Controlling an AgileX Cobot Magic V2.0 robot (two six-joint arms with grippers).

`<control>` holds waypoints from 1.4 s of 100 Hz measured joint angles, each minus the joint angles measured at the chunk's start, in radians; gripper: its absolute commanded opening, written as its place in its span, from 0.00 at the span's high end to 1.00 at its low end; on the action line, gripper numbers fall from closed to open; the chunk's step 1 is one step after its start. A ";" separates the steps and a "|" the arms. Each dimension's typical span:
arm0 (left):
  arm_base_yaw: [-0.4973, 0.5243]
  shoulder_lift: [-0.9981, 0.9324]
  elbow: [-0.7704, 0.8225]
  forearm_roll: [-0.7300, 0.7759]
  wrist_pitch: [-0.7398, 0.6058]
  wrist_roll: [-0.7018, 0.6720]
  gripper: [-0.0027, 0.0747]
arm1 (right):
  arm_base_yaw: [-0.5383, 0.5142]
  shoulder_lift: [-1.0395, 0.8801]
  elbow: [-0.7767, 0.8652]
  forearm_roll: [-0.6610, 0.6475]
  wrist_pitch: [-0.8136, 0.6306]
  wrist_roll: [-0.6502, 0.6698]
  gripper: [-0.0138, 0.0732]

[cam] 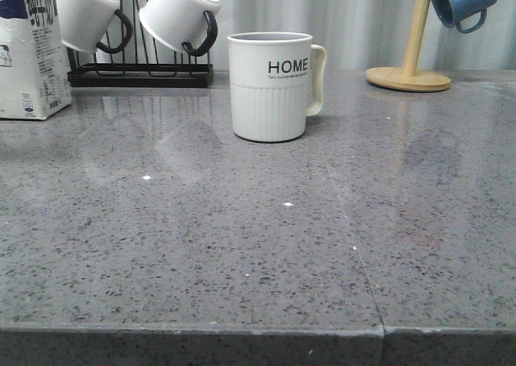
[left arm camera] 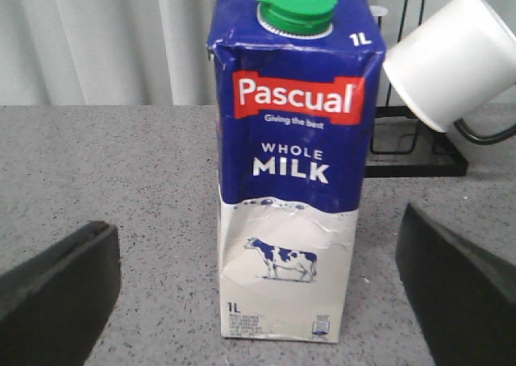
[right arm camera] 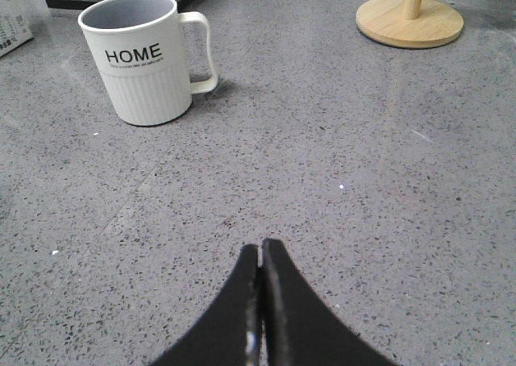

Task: Place milk next to cup
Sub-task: 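Reach the left gripper to the milk carton and grasp it, then carry the milk carton with the left gripper beside the HOME mug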

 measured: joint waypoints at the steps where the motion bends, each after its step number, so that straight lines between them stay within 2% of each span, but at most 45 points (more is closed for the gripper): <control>1: 0.000 0.011 -0.003 -0.002 -0.005 0.000 0.10 | 0.000 0.000 0.000 0.000 0.000 0.000 0.92; 60: -0.029 0.314 -0.256 -0.019 -0.013 0.000 0.11 | 0.000 0.000 0.000 0.000 0.000 0.002 0.92; 72: -0.029 0.331 -0.274 -0.023 -0.013 0.000 0.22 | 0.000 0.000 0.000 0.000 0.000 0.002 0.92; 84: -0.029 0.334 -0.277 -0.023 -0.016 0.000 0.43 | 0.000 0.000 0.000 0.000 0.000 0.002 0.92; 96: -0.029 0.334 -0.277 -0.023 -0.016 0.000 0.56 | 0.000 0.000 0.000 0.000 0.000 0.002 0.92; 118: -0.053 0.293 -0.277 -0.025 0.024 0.000 0.56 | 0.000 0.000 0.000 0.000 0.000 0.002 0.92; 140: -0.152 0.203 -0.277 -0.025 0.124 0.000 0.56 | 0.000 0.000 0.000 0.000 0.000 0.002 0.92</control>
